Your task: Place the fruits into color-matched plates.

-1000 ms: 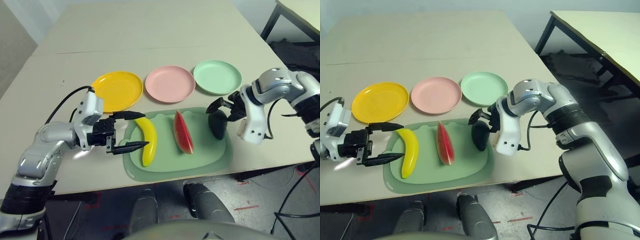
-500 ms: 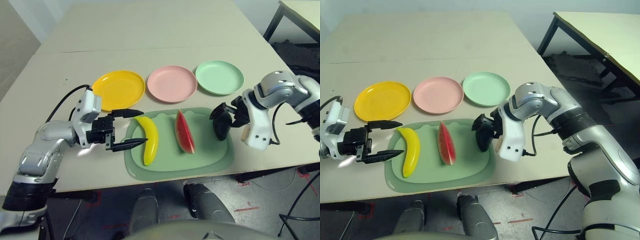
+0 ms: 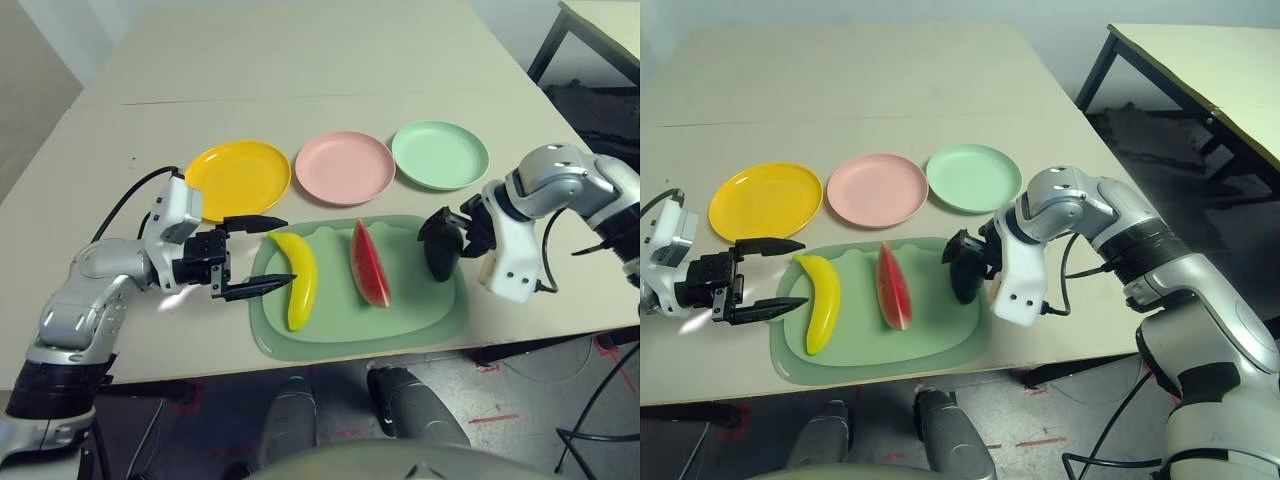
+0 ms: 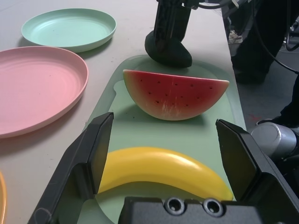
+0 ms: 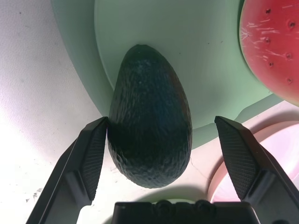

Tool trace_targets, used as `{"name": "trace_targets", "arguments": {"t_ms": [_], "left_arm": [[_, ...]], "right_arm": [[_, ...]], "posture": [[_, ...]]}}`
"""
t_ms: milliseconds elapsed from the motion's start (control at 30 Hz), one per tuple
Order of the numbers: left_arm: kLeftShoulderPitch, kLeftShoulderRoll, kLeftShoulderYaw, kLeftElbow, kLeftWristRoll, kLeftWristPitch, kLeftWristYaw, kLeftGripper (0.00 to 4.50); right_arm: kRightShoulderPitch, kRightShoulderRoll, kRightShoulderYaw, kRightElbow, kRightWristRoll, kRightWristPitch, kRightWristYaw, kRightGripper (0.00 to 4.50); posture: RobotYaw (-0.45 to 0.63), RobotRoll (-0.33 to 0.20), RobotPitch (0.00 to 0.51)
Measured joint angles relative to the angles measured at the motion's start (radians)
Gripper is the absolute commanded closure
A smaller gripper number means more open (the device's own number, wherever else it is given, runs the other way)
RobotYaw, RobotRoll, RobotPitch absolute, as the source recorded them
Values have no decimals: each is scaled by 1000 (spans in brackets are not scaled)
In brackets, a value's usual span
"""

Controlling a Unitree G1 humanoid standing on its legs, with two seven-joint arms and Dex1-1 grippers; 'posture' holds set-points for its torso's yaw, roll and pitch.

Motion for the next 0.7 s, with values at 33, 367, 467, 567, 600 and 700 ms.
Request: {"name": "trace_targets", "arguments": {"t_ms": [33, 367, 467, 567, 600, 700], "left_arm": [[0, 0, 0, 0, 0, 0, -1, 0], [4, -2, 0, 19, 11, -29, -32, 0], [4, -9, 0, 38, 17, -41, -40, 0], [4, -13, 0, 40, 18, -43, -42, 0], [4, -18, 0, 40, 17, -43, -40, 0], [5, -26, 2, 41, 15, -42, -29, 0]], "right_arm": [[0, 0, 0, 0, -5, 2, 0, 1092], [5, 4, -6, 8, -13, 13, -3, 1605], [8, 4, -9, 8, -9, 24, -4, 1605], [6, 5, -10, 13, 9, 47, 8, 1605], [-4, 8, -10, 27, 15, 56, 15, 1605], [-43, 21, -16, 63, 17, 69, 20, 1605]], "posture": [[-58, 0, 157], [-68, 0, 155], [-68, 0, 155], [-71, 0, 152], [-71, 0, 152], [-71, 0, 152]]}}
